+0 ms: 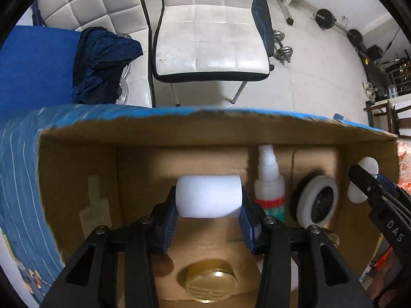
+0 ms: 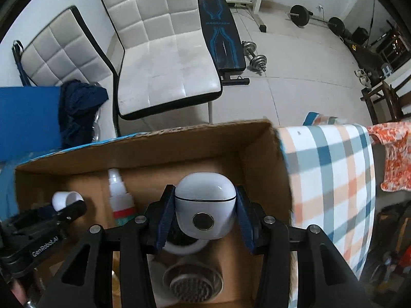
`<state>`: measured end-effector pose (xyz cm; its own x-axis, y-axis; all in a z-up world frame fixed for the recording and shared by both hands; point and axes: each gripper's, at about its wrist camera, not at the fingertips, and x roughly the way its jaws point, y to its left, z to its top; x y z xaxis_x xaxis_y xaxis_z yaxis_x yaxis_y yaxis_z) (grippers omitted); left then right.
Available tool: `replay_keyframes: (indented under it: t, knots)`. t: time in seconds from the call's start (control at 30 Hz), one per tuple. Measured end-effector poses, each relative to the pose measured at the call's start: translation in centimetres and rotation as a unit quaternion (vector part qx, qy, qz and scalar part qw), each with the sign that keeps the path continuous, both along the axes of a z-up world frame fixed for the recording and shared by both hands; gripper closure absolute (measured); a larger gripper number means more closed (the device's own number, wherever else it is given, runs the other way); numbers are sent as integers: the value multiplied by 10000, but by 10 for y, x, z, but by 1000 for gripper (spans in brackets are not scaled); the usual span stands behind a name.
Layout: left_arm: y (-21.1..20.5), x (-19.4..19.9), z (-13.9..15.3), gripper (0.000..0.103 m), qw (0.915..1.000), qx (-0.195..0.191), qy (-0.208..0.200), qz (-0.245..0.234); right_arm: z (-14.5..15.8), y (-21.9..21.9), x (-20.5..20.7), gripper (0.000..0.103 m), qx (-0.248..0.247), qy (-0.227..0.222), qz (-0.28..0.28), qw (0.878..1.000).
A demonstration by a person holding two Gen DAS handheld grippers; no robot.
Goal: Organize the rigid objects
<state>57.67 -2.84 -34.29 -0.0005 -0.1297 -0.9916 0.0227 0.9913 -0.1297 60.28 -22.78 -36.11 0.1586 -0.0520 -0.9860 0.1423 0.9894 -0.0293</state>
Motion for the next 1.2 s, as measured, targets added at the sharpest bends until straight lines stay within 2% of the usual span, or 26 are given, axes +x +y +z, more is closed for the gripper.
replay_keyframes:
  t: [0.1,0.23,0.33,0.4,0.47,0.53,0.63,0.7,0.77,1.07,1.2]
  knots:
    - [-1,4,-6,63,10000,53,65,-32,-14,1,7,54,-211,101,27,9997]
    - [1,8,-7,57,9999,4,98,43,-16,6,9,53,-304,20,50,9995]
    - [3,11,-9,56,9995,6,266,144,-14,6,10,44,-168,14,46,9998]
    - [5,9,-5,52,9994,-36,264,200,-11,4,9,34,-92,1,5,10000]
    - [6,6,1,42,9995,-63,182,232,-6,2,5,29,13,-15,-19,10000]
    - [7,0,11,40,9996,-86,35,261,-2,4,-3,25,81,6,29,10000]
    - [7,-12,28,17,9994,-52,-240,257,3,11,-17,16,156,50,153,9997]
    - [6,-21,38,13,9990,-27,-413,189,8,14,-28,5,212,41,215,9995]
    - [7,-31,50,8,9981,132,-592,132,13,16,-40,0,224,19,253,9994]
    - [14,-78,105,6,9915,311,-1254,117,34,11,-93,0,433,57,266,9987]
    - [16,-98,124,6,9894,278,-1416,159,56,12,-116,0,463,-95,324,9984]
